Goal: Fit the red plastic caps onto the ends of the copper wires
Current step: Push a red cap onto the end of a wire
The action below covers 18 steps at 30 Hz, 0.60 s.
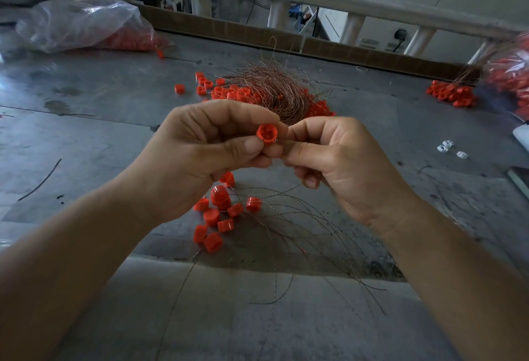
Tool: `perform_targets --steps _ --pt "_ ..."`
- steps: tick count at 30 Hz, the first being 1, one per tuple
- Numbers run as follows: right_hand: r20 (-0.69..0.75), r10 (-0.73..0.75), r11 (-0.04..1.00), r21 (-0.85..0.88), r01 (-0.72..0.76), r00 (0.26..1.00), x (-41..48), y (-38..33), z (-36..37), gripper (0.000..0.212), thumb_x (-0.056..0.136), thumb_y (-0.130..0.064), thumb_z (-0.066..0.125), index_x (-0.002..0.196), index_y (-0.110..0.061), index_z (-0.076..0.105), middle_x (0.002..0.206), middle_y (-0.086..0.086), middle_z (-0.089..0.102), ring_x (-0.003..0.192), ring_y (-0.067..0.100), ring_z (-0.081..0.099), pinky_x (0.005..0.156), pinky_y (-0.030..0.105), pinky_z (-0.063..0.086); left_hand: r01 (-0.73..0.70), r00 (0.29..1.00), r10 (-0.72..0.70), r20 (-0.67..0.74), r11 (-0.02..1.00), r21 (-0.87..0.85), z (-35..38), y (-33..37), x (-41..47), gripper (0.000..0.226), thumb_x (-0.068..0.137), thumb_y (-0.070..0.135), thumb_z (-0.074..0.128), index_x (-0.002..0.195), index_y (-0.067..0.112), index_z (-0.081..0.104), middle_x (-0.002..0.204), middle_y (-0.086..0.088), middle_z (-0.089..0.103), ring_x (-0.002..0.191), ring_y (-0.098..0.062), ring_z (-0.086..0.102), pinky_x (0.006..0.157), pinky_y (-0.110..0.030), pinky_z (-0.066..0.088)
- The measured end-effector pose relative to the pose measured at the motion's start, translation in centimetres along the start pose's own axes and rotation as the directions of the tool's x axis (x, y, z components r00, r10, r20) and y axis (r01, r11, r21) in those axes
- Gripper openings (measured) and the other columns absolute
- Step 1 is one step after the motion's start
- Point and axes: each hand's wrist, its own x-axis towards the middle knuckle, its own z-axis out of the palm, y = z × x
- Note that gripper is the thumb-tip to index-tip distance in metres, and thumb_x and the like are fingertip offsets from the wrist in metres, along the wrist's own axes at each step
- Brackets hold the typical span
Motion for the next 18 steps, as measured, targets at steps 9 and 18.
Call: perform_targets --steps 9,18 --pt "-0.153 -0.086 0.986 -0.155 0.062 0.984 0.9 -0.2 -2.7 0.01 0.08 -0.009 0.064 0.074 -0.017 0.065 0.059 -0.007 0.063 0.055 0.004 0.058 0.054 0.015 0.048 0.055 0.997 -0.059 -0.042 0.995 -0.087 -0.2 0.0 0.1 0.024 0.058 0.011 0.065 0.08 0.011 0.075 0.079 -0.006 0.072 0.074 -0.015 0.07 0.065 -0.019 0.054" --pt "-0.323 -0.136 0.676 -0.722 -0.151 0.936 3.2 4.3 -6.2 0.008 0.082 -0.015 0.065 0.087 -0.02 0.067 0.073 -0.008 0.061 0.064 -0.002 0.052 0.067 0.017 0.039 0.067 0.996 -0.071 -0.054 0.995 -0.07 -0.1 -0.2 -0.1 0.026 0.058 0.012 0.066 0.082 0.011 0.075 0.08 -0.007 0.073 0.075 -0.015 0.07 0.065 -0.019 0.054"
